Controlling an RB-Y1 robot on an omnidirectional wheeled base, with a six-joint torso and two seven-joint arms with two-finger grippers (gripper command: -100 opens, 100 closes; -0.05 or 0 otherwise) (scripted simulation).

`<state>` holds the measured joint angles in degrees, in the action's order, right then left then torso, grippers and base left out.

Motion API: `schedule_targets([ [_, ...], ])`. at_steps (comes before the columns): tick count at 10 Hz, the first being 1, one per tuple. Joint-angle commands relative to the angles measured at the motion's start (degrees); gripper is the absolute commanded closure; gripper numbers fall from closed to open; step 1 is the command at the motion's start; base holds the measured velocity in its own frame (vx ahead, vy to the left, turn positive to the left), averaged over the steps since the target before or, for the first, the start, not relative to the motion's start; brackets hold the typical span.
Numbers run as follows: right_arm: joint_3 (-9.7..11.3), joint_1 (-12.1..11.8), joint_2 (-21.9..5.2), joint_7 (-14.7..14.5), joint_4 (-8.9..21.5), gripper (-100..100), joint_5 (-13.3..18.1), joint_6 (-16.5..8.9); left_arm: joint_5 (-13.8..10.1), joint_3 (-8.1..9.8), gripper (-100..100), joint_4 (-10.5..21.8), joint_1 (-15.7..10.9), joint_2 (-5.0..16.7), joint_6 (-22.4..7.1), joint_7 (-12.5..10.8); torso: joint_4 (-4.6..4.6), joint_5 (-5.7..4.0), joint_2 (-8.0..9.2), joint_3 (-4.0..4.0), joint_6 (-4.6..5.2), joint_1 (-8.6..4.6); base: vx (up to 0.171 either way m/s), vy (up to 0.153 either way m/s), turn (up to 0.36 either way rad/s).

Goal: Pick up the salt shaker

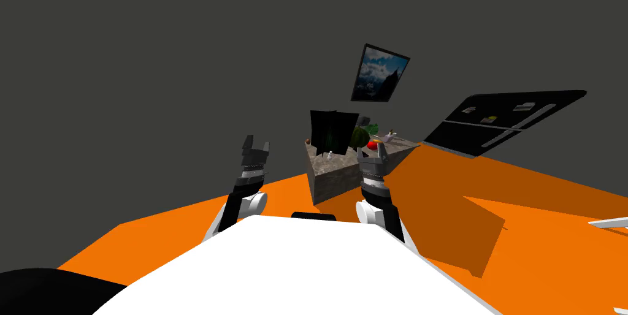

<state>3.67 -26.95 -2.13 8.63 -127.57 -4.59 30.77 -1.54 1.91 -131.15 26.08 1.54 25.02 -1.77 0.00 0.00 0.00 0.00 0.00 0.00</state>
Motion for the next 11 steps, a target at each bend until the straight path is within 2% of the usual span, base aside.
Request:
schedule_targets([
  [1,-0.65,0.24,-1.80,-0.41,1.76,-100,-0.11,0.01,0.00,0.00,0,0.00,0.00,0.00,0.00,0.00,0.00,0.00,0.00,0.00,0.00,0.00,0.042,0.087,-0.031],
  [5,-2.47,1.21,-4.84,-2.03,7.25,-100,0.12,-0.55,0.00,-0.02,0,0.00,0.00,-0.02,0.00,0.00,-0.04,0.21,-0.17,-0.09,-0.01,0.96,0.035,0.221,-0.040],
  [11,-5.13,3.46,-9.26,-5.82,17.17,-100,2.11,-3.18,0.00,-0.02,0,-0.01,0.00,-0.02,0.00,0.00,-0.05,0.16,-0.19,-0.11,-0.01,0.70,0.036,0.188,-0.021],
])
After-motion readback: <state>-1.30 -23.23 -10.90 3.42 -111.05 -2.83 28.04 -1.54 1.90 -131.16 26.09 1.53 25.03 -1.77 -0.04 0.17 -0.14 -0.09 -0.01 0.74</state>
